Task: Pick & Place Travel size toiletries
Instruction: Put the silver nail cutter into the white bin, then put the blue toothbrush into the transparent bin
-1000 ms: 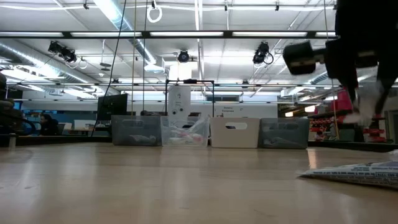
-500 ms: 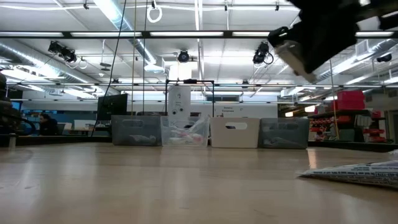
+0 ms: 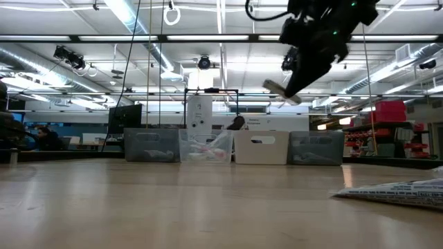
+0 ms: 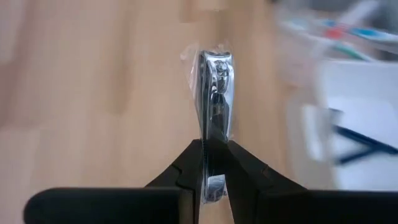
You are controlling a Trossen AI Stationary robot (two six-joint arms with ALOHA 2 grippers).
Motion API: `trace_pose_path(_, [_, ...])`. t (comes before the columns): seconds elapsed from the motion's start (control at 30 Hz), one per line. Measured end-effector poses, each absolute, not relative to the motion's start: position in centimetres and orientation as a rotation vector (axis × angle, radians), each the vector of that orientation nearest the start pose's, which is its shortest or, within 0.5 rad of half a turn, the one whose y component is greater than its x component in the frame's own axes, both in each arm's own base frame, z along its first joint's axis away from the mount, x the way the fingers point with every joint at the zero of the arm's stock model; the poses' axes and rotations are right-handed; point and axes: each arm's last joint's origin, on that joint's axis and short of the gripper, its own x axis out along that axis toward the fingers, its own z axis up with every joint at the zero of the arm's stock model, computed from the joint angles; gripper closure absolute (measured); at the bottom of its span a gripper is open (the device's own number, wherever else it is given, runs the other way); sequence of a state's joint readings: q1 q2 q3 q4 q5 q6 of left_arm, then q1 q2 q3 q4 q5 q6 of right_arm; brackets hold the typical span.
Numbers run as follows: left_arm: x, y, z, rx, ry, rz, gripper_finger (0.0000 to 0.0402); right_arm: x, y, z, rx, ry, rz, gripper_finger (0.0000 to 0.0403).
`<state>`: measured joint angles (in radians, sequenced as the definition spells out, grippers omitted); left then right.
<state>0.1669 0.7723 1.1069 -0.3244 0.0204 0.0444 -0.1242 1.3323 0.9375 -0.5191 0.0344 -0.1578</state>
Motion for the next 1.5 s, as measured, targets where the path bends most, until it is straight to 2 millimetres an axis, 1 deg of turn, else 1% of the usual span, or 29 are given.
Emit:
trace_pose_path(0.17, [13.7,2.3,42.6,0.063,-0.006,0.147,0.0384,26.1,-7.6,25.0,0.013,0.841,-0.257,0.0348])
trace_pose_path(0.33, [13.7,2.3,42.6,0.068,-0.005,0.147,0.0384,25.1,-11.2,25.2,0.152,0.785,-0.425,0.0348])
trace_pose_path(0.47, [13.7,2.3,42.6,0.068,-0.005,0.147,0.0384,23.9,-13.4,25.1,0.273,0.766,-0.593,0.0348])
trace_pose_path(0.57, [13.7,2.3,42.6,0.068,-0.005,0.147,0.0384,22.7,-14.6,24.4,0.369,0.774,-0.740,0.0348])
trace_pose_path(0.63, [13.7,2.3,42.6,0.068,-0.005,0.147,0.0384,22.0,-15.3,23.9,0.428,0.781,-0.803,0.0348])
trace_pose_path(0.8, [13.7,2.3,42.6,0.068,-0.005,0.148,0.0384,20.4,-16.4,22.8,0.538,0.791,-0.901,0.0348])
trace_pose_path(1.0, [13.7,2.3,42.6,0.068,-0.005,0.147,0.0384,19.5,-16.8,21.9,0.573,0.808,-0.941,0.0347])
trace_pose_path(1.07, [13.7,2.3,42.6,0.068,-0.005,0.148,0.0384,19.3,-17.0,21.8,0.579,0.810,-0.951,0.0341])
trace_pose_path(1.17, [13.7,2.3,42.6,0.068,-0.005,0.148,0.0384,19.1,-17.2,21.7,0.595,0.809,-0.946,0.0317])
trace_pose_path(1.37, [13.7,2.3,42.6,0.068,-0.005,0.148,0.0384,18.8,-17.4,21.7,0.605,0.814,-0.930,0.0245])
trace_pose_path(1.5, [13.7,2.3,42.6,0.068,-0.005,0.148,0.0384,18.8,-17.4,21.7,0.590,0.821,-0.922,0.0213])
